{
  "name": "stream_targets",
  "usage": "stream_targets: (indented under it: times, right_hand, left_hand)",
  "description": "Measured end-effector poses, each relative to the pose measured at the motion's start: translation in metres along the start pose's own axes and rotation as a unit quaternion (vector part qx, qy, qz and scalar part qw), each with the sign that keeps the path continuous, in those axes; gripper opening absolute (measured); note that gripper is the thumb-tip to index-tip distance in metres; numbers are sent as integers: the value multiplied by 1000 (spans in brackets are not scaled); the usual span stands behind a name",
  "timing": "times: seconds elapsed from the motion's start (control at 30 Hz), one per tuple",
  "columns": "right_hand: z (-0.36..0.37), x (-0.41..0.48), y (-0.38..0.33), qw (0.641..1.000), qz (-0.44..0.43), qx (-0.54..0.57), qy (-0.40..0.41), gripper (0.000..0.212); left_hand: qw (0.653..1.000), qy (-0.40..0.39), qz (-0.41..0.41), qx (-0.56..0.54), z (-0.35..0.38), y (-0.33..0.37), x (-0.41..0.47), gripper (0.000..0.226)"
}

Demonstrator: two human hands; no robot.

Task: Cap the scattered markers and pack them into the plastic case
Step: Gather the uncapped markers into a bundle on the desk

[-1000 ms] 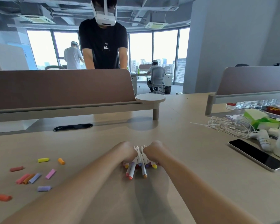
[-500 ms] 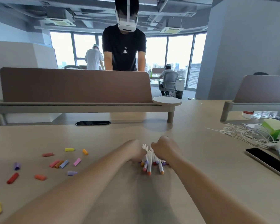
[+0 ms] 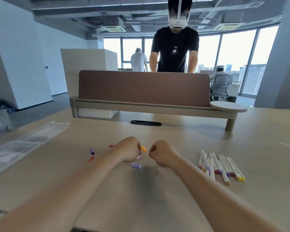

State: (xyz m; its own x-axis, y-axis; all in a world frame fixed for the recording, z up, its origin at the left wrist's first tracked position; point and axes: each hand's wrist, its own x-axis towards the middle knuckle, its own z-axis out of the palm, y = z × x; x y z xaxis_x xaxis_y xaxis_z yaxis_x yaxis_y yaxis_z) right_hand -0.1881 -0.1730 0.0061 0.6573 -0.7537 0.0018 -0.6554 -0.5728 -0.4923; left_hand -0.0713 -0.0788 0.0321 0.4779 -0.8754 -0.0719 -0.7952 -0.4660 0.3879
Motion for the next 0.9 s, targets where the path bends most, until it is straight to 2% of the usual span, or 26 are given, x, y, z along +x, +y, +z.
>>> stream_targets:
  times: [0.1, 0.2, 0.27, 0.33, 0.37, 0.43, 0.47, 0.53, 0.6, 0.67, 0.77, 0.9]
  right_hand:
    - [18, 6, -22, 997, -35, -38, -50, 15]
    - [30, 3, -44, 989, -55, -119, -66, 26]
    - [38, 4, -50, 980, -66, -167, -83, 5]
    - [48, 7, -52, 976, -68, -191, -76, 12]
    - [53, 8, -51, 976, -77, -190, -70, 15]
    - [59, 10, -56, 976, -92, -187, -61, 36]
    - [60, 10, -61, 979, -96, -172, -55, 33]
    - [63, 11, -68, 984, -104, -141, -32, 15]
    - [67, 13, -73, 989, -112, -97, 2, 22]
    - [69, 11, -79, 990, -123, -71, 15, 20]
    - [74, 8, -94, 984, -145, -103, -14, 25]
    - [92, 12, -109, 985, -129, -114, -21, 29]
  left_hand:
    - [1000, 14, -18, 17, -6, -30, -5, 20]
    - [999, 1, -23, 37, -10, -62, -7, 21]
    - [999, -1, -14, 44, -13, -79, -10, 18]
    - [999, -2, 1, 43, -16, -90, -16, 19]
    - [999, -1, 2, 45, -17, -94, -19, 17]
    - [999, 8, -3, 46, -17, -107, -21, 7]
    - [999, 13, -3, 51, -17, -115, -22, 7]
    - [998, 5, -2, 66, -21, -126, -28, 21]
    - [997, -8, 7, 74, -25, -135, -34, 26]
    - [996, -27, 20, 79, -27, -141, -40, 27]
    - [997, -52, 15, 63, -28, -147, -47, 30]
    - [994, -104, 11, 30, -27, -154, -55, 37]
